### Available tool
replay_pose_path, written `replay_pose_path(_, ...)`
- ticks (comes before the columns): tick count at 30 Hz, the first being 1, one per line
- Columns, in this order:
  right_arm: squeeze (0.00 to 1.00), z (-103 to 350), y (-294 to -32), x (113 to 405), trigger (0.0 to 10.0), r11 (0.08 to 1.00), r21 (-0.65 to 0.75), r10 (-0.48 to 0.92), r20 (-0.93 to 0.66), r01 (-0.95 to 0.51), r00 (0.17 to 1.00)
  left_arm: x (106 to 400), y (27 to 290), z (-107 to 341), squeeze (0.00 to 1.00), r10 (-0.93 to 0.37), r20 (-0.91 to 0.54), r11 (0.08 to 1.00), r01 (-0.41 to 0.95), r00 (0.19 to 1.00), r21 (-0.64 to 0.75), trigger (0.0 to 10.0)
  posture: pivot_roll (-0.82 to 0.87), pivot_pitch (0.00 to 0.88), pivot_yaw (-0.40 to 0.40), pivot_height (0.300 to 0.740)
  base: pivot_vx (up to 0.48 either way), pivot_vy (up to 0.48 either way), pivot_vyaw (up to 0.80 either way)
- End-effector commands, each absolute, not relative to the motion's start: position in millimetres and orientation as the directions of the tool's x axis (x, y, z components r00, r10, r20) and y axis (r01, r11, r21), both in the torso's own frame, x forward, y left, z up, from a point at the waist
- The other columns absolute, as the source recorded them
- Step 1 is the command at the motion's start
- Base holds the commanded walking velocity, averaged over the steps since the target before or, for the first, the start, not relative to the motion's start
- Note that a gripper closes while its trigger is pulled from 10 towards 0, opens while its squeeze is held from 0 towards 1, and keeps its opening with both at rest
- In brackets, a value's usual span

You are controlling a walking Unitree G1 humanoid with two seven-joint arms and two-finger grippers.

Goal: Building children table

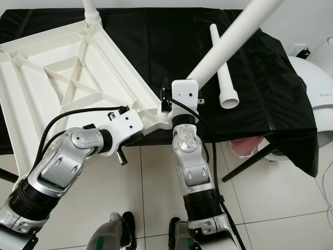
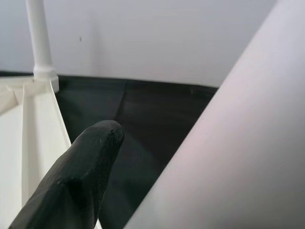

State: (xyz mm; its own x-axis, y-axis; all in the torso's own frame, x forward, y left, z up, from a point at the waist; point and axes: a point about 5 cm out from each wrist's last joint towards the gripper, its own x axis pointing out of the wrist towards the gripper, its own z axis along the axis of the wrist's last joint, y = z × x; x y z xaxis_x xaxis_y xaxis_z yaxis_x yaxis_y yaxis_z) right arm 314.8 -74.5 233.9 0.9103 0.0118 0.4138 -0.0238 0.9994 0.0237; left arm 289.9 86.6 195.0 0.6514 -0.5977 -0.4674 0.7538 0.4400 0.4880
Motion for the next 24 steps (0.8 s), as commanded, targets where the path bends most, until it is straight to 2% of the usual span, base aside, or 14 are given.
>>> replay_pose_path(1, 0.00, 238, -75, 313, 10.0, 0.999, 0.040, 0.015, 0.435, -0.035, 0.900, 291, 82, 212, 0.00, -0.606, -0.382, 0.444, 0.696, 0.697, 0.565, 10.0, -0.08, 0.179, -0.033, 0.740, 0.000, 0.000, 0.00)
replay_pose_path(7, 0.00, 240, -73, 312, 10.0, 0.998, 0.037, 0.021, 0.444, -0.042, 0.896, 291, 82, 212, 0.00, -0.606, -0.382, 0.443, 0.695, 0.698, 0.567, 10.0, -0.08, 0.173, -0.032, 0.740, 0.000, 0.000, 0.00)
replay_pose_path(8, 0.00, 239, -73, 311, 4.8, 0.998, 0.040, 0.020, 0.440, -0.041, 0.898, 291, 82, 212, 0.00, -0.607, -0.382, 0.442, 0.695, 0.697, 0.567, 10.0, -0.08, 0.174, -0.032, 0.740, 0.000, 0.000, 0.00)
replay_pose_path(10, 0.00, 239, -73, 311, 4.8, 0.998, 0.040, 0.019, 0.437, -0.041, 0.899, 291, 82, 212, 0.00, -0.607, -0.382, 0.441, 0.695, 0.697, 0.567, 10.0, -0.08, 0.174, -0.032, 0.740, 0.000, 0.000, 0.00)
replay_pose_path(11, 0.00, 238, -73, 311, 0.0, 0.998, 0.041, 0.018, 0.432, -0.040, 0.901, 290, 82, 212, 0.00, -0.607, -0.382, 0.441, 0.696, 0.696, 0.567, 10.0, -0.08, 0.174, -0.032, 0.740, 0.000, 0.000, 0.00)
replay_pose_path(13, 0.00, 236, -74, 311, 0.0, 0.998, 0.042, 0.018, 0.424, -0.040, 0.906, 290, 82, 212, 0.00, -0.608, -0.382, 0.440, 0.696, 0.696, 0.567, 10.0, -0.08, 0.174, -0.031, 0.740, 0.000, 0.000, 0.00)
replay_pose_path(14, 0.00, 235, -74, 311, 10.0, 0.998, 0.043, 0.018, 0.417, -0.040, 0.909, 290, 82, 212, 0.00, -0.608, -0.382, 0.440, 0.696, 0.696, 0.567, 10.0, -0.08, 0.174, -0.031, 0.740, 0.000, 0.000, 0.00)
replay_pose_path(22, 0.00, 229, -75, 314, 10.0, 0.997, 0.050, 0.028, 0.379, -0.051, 0.925, 291, 82, 212, 0.00, -0.607, -0.383, 0.442, 0.696, 0.697, 0.566, 10.0, -0.08, 0.177, -0.031, 0.740, 0.000, 0.000, 0.00)
replay_pose_path(23, 0.00, 229, -76, 314, 6.1, 0.997, 0.050, 0.031, 0.375, -0.053, 0.927, 291, 82, 212, 0.00, -0.606, -0.384, 0.442, 0.696, 0.697, 0.566, 10.0, -0.08, 0.177, -0.031, 0.740, 0.000, 0.000, 0.00)
replay_pose_path(24, 0.00, 229, -77, 315, 6.1, 0.998, 0.047, 0.031, 0.374, -0.052, 0.927, 291, 82, 211, 0.00, -0.606, -0.384, 0.442, 0.696, 0.697, 0.565, 10.0, -0.08, 0.177, -0.031, 0.740, 0.000, 0.000, 0.00)
